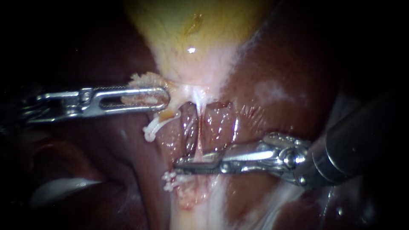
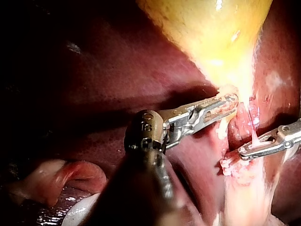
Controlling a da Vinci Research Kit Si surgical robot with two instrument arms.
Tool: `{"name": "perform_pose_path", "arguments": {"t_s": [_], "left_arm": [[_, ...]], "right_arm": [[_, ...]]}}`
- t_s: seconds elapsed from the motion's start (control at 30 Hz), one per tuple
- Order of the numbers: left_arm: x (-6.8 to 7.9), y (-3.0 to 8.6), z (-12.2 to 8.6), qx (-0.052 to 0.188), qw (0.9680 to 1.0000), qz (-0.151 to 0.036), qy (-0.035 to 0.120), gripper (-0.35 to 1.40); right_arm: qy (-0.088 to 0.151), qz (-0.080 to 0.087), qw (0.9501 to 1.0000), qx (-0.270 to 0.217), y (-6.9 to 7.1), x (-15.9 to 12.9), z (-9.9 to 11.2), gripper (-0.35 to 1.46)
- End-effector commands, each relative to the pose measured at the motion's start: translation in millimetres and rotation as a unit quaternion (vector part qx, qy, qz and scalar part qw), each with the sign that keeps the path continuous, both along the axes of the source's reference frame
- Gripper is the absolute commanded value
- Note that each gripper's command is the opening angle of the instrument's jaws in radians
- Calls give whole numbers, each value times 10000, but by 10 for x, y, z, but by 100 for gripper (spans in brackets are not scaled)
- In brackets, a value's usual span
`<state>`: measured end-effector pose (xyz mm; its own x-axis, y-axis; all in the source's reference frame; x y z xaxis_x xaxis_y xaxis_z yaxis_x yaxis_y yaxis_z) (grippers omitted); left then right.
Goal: Going back second clip right tube
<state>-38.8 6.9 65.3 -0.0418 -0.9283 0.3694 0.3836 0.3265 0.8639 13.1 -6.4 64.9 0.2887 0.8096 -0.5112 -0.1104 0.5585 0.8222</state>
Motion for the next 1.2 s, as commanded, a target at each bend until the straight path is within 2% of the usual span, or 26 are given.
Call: {"name": "perform_pose_path", "arguments": {"t_s": [0.03,0.1,0.2,0.5,0.8,1.1,1.2], "left_arm": [[0,0,0,0,10000,0,1,-35],[0,0,0,-1,10000,1,1,-35],[0,0,1,-2,10000,0,1,-35],[0,-1,2,-5,10000,0,2,-35],[0,-2,2,-7,10000,0,2,-35],[0,-2,2,-7,10000,0,3,-35],[0,-2,2,-8,10000,0,3,-35]], "right_arm": [[66,-38,9998,-165,-1,1,3,34],[100,-44,9996,-279,0,5,3,45],[141,-101,9985,-510,-1,8,5,50],[226,-205,9959,-852,-4,5,8,50],[524,-467,9946,-770,-13,-4,8,50],[764,-636,9922,-758,-18,-9,11,50],[756,-636,9912,-886,-17,-8,14,50]]}}
